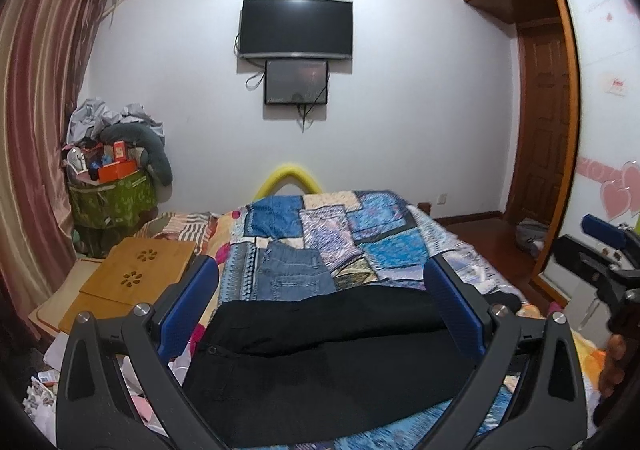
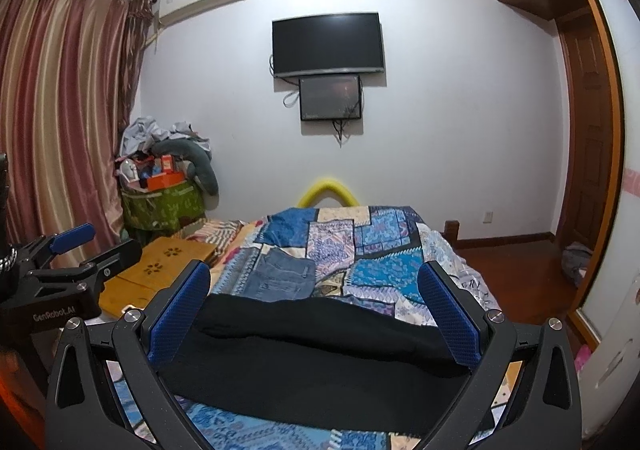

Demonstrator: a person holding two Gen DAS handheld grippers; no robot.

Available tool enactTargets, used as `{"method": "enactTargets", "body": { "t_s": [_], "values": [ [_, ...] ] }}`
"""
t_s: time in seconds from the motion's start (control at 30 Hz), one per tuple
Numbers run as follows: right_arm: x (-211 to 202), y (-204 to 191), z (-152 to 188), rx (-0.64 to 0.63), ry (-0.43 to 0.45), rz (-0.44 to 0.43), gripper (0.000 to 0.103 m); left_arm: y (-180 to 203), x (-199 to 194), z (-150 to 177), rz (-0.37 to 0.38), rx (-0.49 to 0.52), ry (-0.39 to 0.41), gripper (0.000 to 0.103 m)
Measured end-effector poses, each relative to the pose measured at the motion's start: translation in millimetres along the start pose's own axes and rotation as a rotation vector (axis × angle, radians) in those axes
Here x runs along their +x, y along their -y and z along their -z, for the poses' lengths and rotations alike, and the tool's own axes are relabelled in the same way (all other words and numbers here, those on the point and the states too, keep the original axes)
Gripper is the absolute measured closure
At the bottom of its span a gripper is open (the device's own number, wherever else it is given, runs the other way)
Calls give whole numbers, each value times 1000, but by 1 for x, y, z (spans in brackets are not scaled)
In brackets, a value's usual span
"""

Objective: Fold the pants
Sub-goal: 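Grasp the black pants' waistband edge with both grippers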

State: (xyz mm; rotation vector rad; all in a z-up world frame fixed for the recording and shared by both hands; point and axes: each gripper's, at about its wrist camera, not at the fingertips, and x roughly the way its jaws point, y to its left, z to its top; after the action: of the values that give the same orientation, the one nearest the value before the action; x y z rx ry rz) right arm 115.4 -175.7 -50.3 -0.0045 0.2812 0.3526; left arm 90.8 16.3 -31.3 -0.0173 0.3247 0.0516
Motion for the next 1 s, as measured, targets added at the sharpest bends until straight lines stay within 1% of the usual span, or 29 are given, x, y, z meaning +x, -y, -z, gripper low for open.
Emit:
{"method": "enactTargets", "body": {
  "t_s": [0.1,0.23,0.3,0.4,0.43,0.5,0.6,0.67,0.73,0.8,0.87,1.0],
  "values": [
    [23,11,0,-10,-34,0,0,-10,34,-1,-7,8,-42,0],
    [59,24,1,-32,-86,6,0,-29,95,-5,-23,1,-116,0],
    [77,33,2,-30,-119,1,0,-40,122,-5,-41,-5,-146,0],
    [107,46,10,-19,-188,-5,0,-64,173,-2,-92,-23,-222,0],
    [118,49,14,-16,-211,-4,0,-70,184,0,-104,-28,-239,0],
    [138,59,21,-12,-262,-7,0,-87,215,7,-123,-35,-299,0],
    [166,72,33,-8,-330,-8,0,-115,262,23,-146,-53,-399,0],
    [186,79,41,-6,-377,-12,0,-129,284,37,-158,-55,-452,0],
    [202,86,49,-7,-423,-17,1,-144,309,54,-181,-66,-520,6],
    [222,90,55,-16,-464,-20,1,-155,330,68,-180,-75,-578,14],
    [238,93,61,-31,-506,-22,1,-165,352,85,-181,-82,-642,18],
    [268,95,71,-55,-576,-57,2,-179,385,114,-148,-104,-741,25]
  ]
}}
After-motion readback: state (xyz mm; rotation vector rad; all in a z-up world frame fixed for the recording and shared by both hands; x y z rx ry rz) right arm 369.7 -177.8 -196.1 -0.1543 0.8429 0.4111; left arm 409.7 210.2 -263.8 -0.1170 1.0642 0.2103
